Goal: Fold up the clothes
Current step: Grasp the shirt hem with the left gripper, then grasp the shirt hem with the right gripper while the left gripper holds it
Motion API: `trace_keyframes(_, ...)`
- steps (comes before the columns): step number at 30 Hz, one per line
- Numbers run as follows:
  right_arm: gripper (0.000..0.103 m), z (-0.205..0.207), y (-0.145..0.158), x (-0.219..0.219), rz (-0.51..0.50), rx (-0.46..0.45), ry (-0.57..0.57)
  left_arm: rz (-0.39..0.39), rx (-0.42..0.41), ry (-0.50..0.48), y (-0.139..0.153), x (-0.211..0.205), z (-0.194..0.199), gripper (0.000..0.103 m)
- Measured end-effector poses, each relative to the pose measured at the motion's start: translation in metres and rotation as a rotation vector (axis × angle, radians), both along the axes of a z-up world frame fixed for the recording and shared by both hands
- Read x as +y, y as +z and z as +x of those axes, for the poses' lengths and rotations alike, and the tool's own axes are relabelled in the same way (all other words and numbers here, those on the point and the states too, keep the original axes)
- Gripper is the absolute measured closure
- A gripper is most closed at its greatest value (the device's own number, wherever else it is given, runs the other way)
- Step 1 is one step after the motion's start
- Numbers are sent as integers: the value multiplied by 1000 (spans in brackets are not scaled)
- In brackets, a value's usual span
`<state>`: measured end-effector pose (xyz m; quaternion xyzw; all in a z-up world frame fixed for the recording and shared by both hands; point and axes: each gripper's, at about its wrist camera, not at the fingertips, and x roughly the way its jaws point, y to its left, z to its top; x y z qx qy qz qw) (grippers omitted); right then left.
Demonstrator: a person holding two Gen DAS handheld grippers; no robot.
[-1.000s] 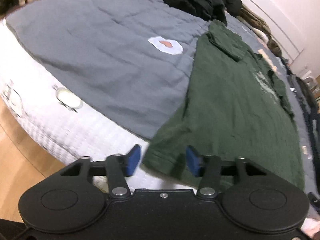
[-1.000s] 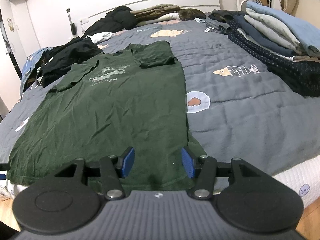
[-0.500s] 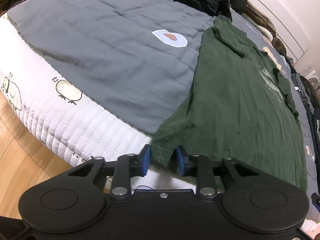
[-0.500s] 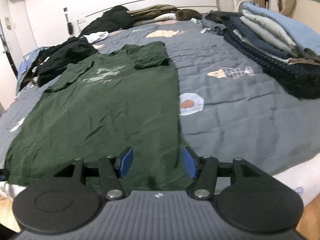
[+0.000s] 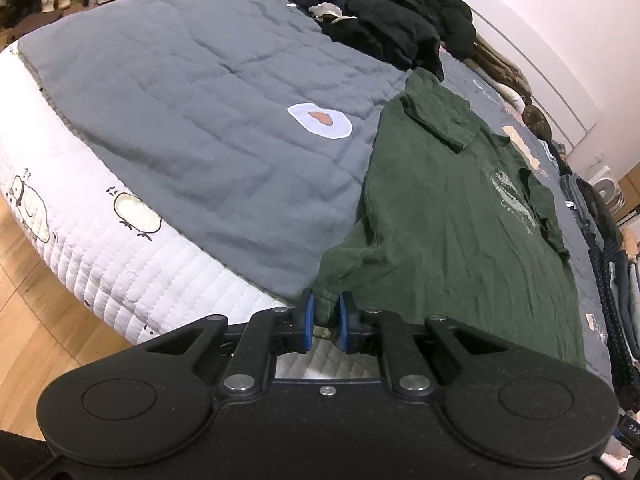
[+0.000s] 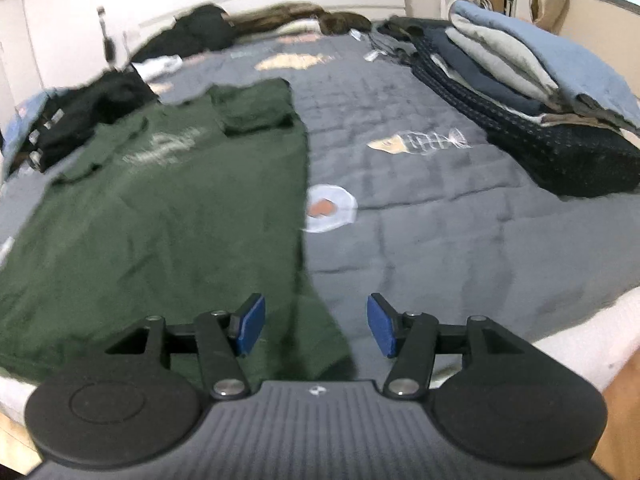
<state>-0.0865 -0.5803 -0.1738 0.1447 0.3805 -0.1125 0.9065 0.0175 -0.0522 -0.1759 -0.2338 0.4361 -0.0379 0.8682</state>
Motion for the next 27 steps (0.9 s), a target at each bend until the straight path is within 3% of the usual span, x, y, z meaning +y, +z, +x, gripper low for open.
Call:
trace_keyframes(5, 47, 9, -4, -13, 121, 71, 36, 4, 9, 1, -2, -1, 4, 90)
trace_keyframes(12, 46, 18, 13, -14, -2, 134, 149, 4, 22, 5, -5, -1, 6, 90)
trace_keyframes(17, 42, 30, 3, -30, 80, 228, 197, 2, 28, 5, -6, -1, 7, 90)
trace_keyframes(27, 41, 53, -22, -21, 106, 352, 258, -2, 35, 6, -6, -1, 8, 90)
